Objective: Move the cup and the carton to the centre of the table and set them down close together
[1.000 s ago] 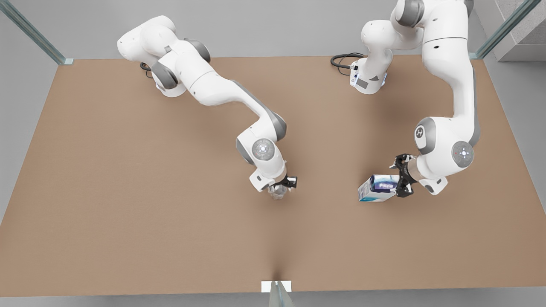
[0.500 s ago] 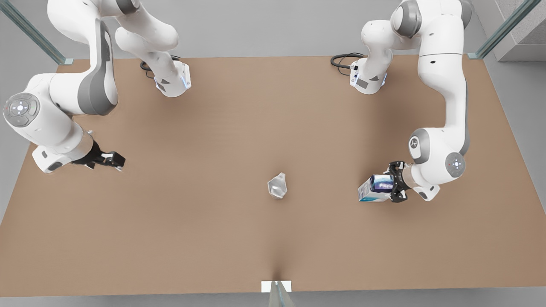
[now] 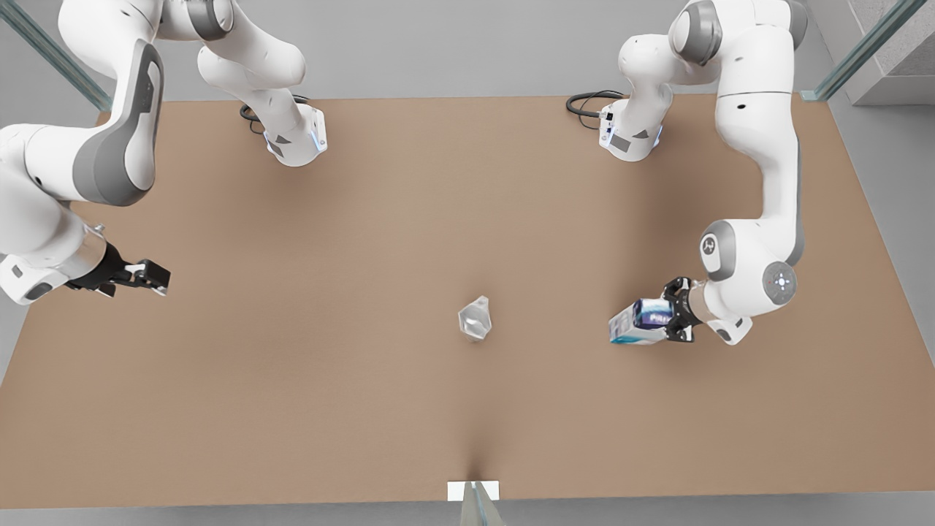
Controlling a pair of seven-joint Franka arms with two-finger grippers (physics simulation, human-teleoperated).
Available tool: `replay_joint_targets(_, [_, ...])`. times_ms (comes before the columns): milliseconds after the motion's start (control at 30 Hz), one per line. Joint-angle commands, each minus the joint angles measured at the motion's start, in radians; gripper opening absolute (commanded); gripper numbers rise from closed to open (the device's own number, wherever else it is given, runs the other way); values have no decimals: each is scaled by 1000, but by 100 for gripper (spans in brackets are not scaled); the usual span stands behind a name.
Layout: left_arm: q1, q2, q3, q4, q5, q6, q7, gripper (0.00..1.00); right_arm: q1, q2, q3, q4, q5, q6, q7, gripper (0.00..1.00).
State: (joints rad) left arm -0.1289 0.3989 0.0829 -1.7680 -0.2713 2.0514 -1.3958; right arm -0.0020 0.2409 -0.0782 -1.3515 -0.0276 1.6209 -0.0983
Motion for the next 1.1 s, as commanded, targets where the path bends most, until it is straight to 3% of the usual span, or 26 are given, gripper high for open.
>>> replay_joint_targets(0, [0,-3,0,1,0,-5,-2,58,-1,0,0,0,0,2,0,100])
replay_joint_targets(200, [-6,-94,-41,51,9,-172,-14,60,4,9,-2,6,2,2,0,100])
replay_joint_targets(300, [-156,-152,-48,59,9,-215,-152,60,4,14,-2,8,-2,2,0,100])
replay_joint_targets(567, [-445,-135,-57,124,-13,-204,-460,60,4,15,-2,8,0,11,2,100])
replay_joint_targets(767, [-577,14,-89,249,-9,-188,-566,62,-6,18,-3,14,52,21,0,100])
replay_joint_targets(1067, [-624,98,-87,251,53,-92,-577,62,-6,24,-3,14,54,31,0,100])
